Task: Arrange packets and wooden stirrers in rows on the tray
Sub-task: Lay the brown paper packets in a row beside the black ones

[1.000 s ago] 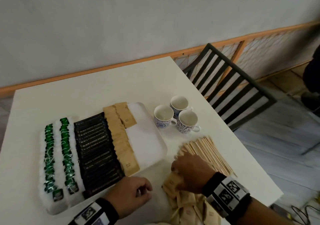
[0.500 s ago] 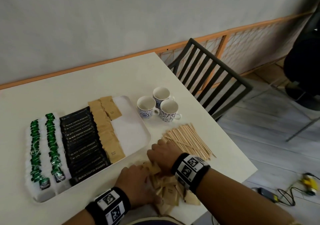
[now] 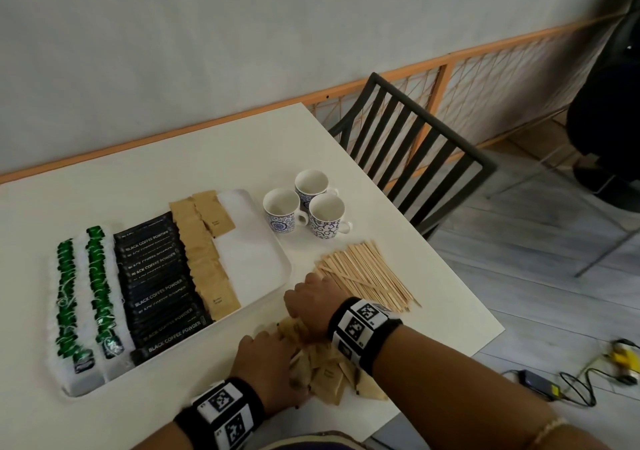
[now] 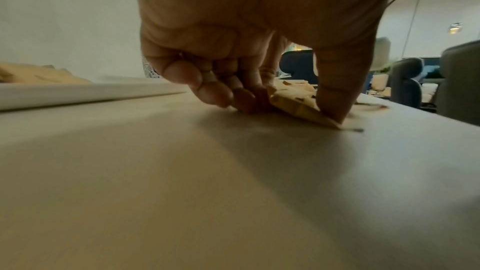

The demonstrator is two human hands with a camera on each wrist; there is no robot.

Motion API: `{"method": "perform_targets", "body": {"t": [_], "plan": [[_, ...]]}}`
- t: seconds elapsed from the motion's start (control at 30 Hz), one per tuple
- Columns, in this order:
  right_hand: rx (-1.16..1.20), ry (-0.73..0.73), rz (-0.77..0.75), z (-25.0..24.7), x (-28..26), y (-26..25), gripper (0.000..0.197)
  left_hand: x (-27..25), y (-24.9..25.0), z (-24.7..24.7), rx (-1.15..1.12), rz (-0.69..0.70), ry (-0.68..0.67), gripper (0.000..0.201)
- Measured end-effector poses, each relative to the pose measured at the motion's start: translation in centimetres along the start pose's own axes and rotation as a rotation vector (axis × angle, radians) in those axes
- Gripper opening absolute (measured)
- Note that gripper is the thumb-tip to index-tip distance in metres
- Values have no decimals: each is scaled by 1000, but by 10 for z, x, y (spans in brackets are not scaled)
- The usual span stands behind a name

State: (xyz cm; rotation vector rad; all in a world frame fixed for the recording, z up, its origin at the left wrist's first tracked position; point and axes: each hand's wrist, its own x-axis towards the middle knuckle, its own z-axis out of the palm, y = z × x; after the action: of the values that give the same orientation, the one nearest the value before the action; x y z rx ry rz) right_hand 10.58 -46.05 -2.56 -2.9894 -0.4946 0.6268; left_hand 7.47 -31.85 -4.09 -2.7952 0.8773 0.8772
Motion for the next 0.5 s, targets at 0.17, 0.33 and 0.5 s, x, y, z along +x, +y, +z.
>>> {"method": "perform_targets", "body": {"t": [0.17,0.33,0.5], "plan": [[158,15,-12,-6,-8,2,22,1,-18,-9,-104,-31,-55,37],[534,27,1,-23,-7,15,15,-7,-53,-23,-666,-5,-23,2],[807,12,16,-44,-4,25,10,-22,-75,-41,-974,-74,230,28]]}}
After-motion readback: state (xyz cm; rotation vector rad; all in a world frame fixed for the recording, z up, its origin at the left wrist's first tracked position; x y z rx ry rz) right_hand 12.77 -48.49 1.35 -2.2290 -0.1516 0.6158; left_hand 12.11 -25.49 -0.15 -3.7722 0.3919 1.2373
